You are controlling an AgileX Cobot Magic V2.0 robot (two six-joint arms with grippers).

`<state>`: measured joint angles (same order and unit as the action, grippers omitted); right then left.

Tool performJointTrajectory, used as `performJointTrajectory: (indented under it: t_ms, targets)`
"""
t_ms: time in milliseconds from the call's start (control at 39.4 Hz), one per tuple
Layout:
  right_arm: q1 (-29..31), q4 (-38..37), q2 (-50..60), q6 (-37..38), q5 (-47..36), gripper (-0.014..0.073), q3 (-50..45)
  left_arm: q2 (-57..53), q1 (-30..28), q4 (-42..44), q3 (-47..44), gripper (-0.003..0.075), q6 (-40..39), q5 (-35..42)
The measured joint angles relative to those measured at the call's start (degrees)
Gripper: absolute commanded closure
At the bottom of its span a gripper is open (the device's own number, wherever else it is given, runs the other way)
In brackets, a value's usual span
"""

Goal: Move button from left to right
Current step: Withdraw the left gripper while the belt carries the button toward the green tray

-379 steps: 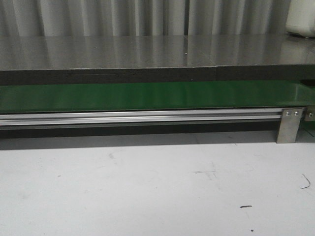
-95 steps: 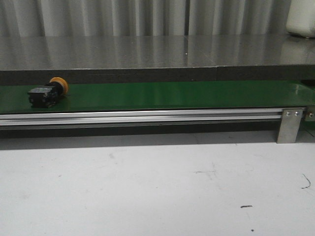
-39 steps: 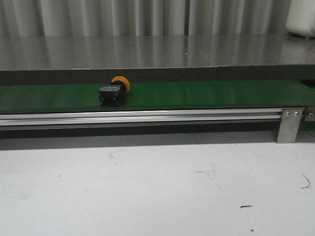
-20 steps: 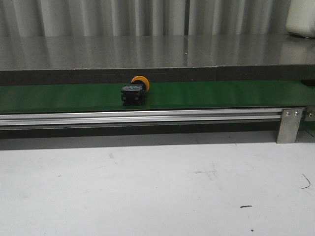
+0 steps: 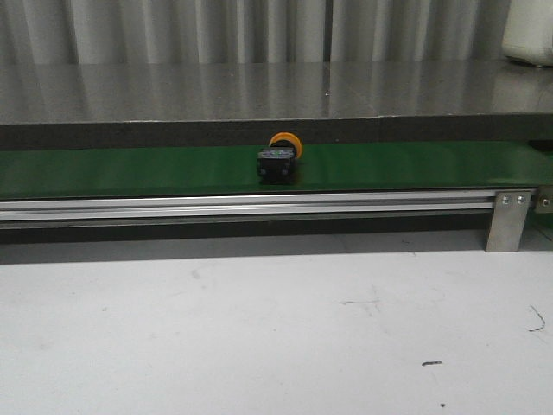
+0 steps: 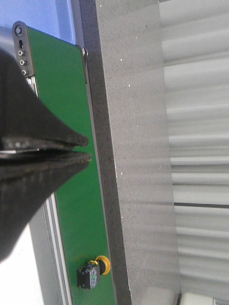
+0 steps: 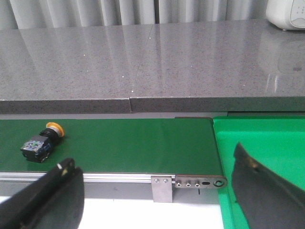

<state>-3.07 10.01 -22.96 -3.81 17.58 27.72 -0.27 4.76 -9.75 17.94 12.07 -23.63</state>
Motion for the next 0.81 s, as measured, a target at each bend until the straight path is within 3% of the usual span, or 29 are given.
performJointTrajectory:
  t_ms: [584, 813]
  targets:
    - [0.00, 0.00, -0.27, 0.00, 0.00, -0.0050, 0.00, 0.00, 0.00, 0.00, 0.00, 0.0741, 0.00, 0.00]
    - [0.00, 0.00, -9.98, 0.00, 0.00, -0.0050, 3.31, 0.00, 0.00, 0.00, 0.00, 0.0741, 0.00, 0.00]
